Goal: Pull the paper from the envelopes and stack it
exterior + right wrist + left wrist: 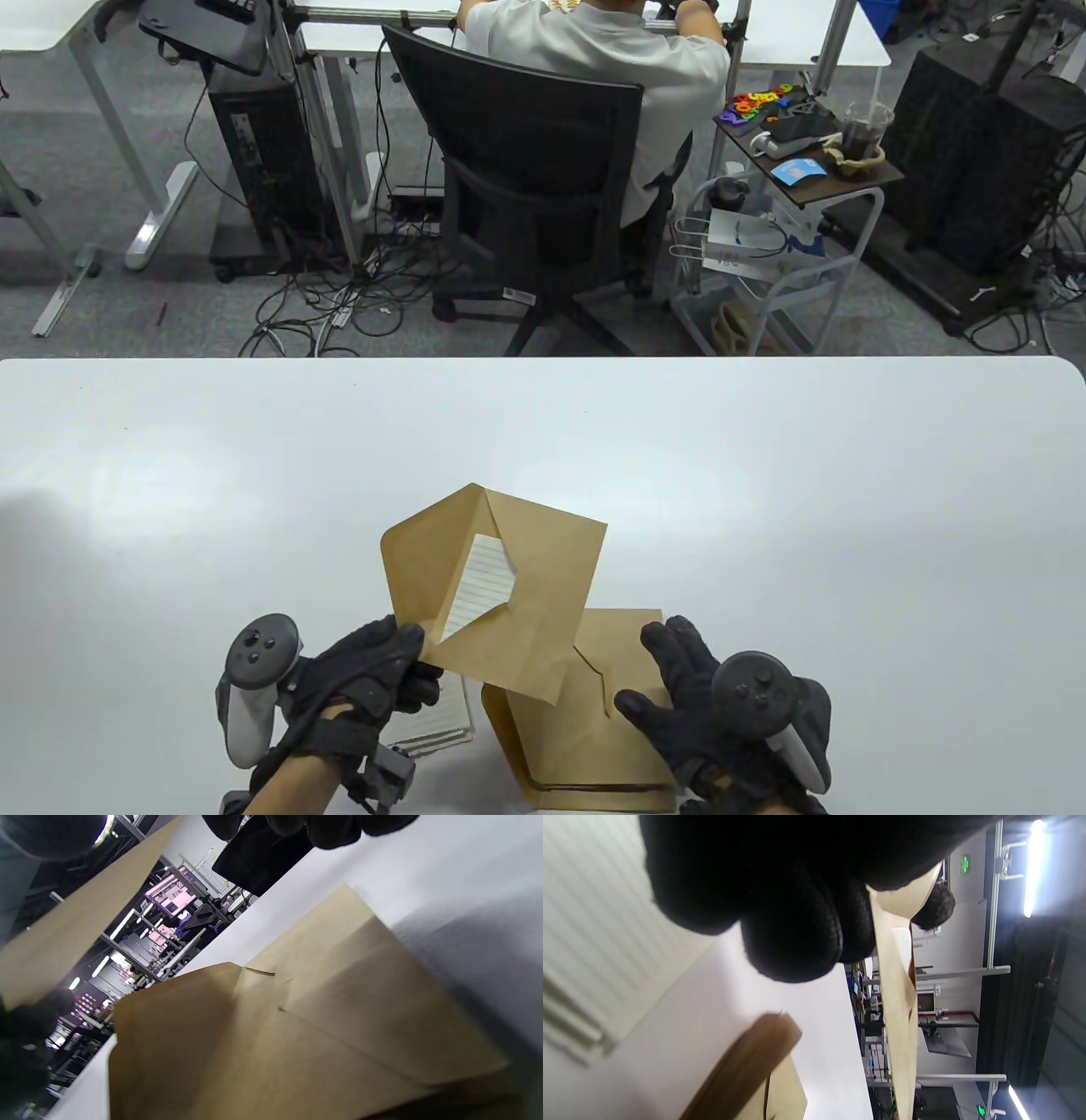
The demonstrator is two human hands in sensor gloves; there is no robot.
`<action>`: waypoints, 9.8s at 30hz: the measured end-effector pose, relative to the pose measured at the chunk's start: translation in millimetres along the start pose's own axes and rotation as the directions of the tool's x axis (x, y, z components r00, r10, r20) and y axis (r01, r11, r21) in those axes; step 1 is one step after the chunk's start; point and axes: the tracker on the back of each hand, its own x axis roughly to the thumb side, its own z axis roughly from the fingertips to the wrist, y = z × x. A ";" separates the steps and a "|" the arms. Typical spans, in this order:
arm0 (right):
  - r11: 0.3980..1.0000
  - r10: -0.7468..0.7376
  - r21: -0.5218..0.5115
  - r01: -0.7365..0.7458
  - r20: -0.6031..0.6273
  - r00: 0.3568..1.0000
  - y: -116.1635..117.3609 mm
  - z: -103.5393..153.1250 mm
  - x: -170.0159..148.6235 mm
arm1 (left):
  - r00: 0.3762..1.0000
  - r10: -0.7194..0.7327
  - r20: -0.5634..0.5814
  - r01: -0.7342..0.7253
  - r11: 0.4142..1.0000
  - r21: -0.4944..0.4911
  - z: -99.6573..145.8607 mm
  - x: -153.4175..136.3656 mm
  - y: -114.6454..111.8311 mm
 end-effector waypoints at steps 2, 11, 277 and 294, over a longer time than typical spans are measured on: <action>0.995 -0.087 0.038 0.087 0.001 0.996 2.4 -0.6 0.2 | 1.000 -0.007 0.003 0.007 1.000 -0.021 1.0 -0.1 -10.4; 0.848 -0.468 0.223 0.481 -0.110 0.877 21.7 -5.3 -5.6 | 0.999 -0.016 0.051 0.020 0.996 -0.087 6.2 1.8 -35.6; 0.817 0.341 -0.440 -0.373 -0.153 0.928 -49.1 3.4 -17.3 | 0.446 -0.870 -0.212 0.870 0.365 0.333 16.8 -21.4 110.5; 0.857 0.432 -0.208 -0.471 -0.209 0.877 -24.6 -7.5 -22.3 | 0.387 -0.887 -0.252 0.902 0.308 0.301 14.8 -23.9 111.9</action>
